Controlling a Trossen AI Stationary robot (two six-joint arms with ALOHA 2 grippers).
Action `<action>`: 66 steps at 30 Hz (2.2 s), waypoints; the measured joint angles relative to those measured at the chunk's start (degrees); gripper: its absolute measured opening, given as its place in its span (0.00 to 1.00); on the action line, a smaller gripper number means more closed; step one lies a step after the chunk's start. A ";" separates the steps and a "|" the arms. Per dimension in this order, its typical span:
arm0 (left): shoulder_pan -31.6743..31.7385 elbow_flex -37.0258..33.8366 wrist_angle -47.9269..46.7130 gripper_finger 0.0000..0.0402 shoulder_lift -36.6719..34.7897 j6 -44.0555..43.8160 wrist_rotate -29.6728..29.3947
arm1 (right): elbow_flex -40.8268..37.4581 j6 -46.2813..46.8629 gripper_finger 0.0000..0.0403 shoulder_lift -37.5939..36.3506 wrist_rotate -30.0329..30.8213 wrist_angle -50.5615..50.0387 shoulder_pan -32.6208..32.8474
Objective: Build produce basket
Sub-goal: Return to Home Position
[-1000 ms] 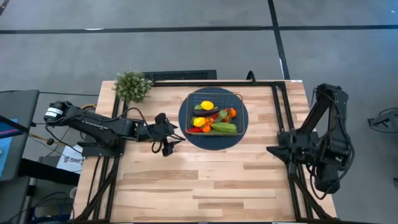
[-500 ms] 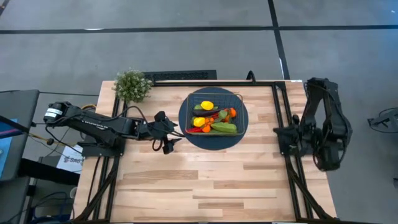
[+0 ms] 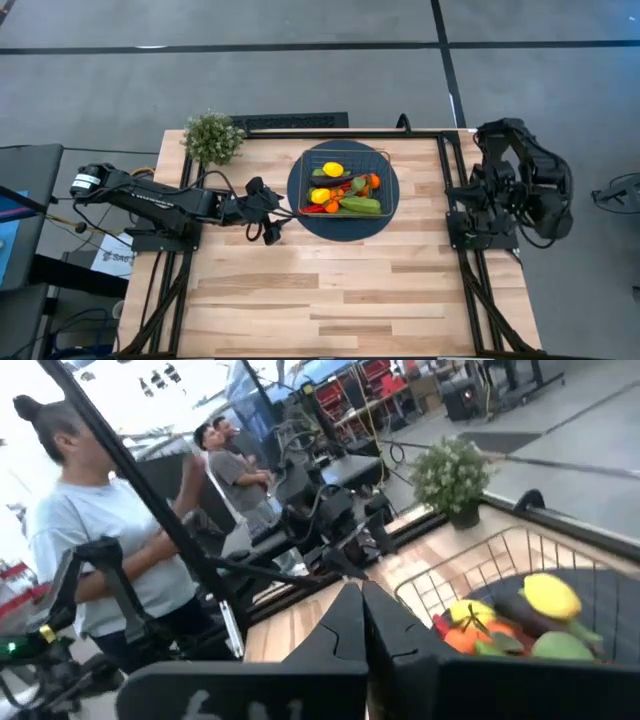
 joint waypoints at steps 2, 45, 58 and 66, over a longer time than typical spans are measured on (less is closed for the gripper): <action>0.06 0.02 -0.51 0.78 0.00 0.34 -0.94 | 0.97 -6.42 0.01 0.28 0.02 5.34 0.00; -0.24 0.37 -1.21 0.78 -3.85 15.17 21.94 | -27.72 -67.24 0.13 -4.09 -65.75 80.95 -32.14; 2.35 -0.78 1.44 0.78 -8.76 19.44 22.62 | -29.71 -73.16 0.13 -15.30 -76.66 69.93 -52.48; 2.34 -13.11 15.97 0.78 -18.29 20.61 21.63 | -29.71 -76.00 0.13 -16.74 -76.61 67.77 -57.48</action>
